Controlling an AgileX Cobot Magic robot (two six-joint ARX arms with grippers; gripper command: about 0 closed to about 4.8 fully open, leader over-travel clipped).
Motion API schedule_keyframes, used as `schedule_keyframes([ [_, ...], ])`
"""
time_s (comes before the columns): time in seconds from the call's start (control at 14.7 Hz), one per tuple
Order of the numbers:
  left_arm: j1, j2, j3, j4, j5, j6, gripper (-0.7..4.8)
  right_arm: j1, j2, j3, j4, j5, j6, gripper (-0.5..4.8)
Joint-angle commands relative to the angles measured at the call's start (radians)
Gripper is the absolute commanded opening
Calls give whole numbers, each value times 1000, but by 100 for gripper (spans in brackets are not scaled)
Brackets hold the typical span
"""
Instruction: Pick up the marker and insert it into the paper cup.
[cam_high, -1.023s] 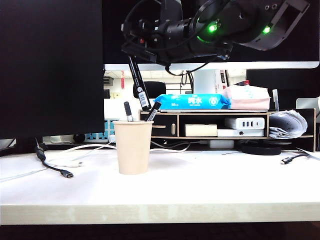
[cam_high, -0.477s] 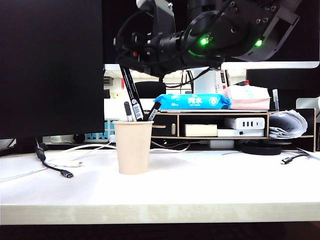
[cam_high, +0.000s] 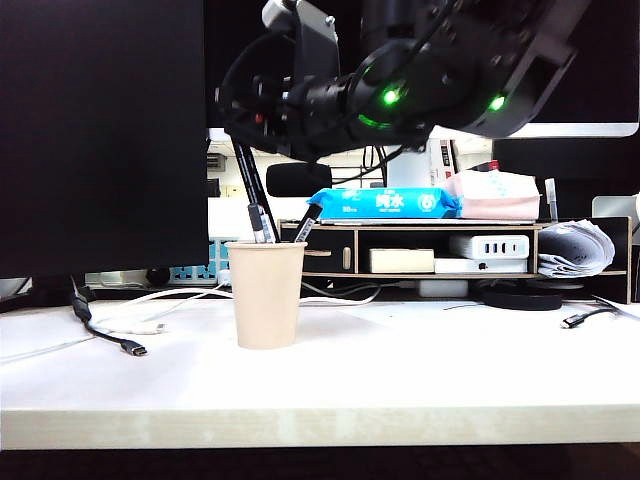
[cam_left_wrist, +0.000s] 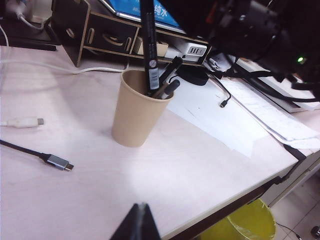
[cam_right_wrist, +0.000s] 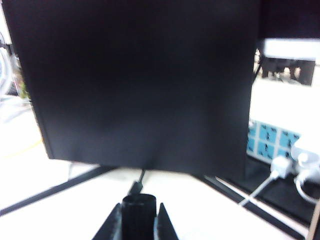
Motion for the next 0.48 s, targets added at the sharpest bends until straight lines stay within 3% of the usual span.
schedule_keyframes([
  [0.07, 2, 0, -1, -13, 4, 1, -5, 2, 12, 7, 10, 0, -2, -1],
  [0.48, 2, 0, -1, -13, 4, 1, -5, 1, 45, 7, 8, -4, -2, -1],
])
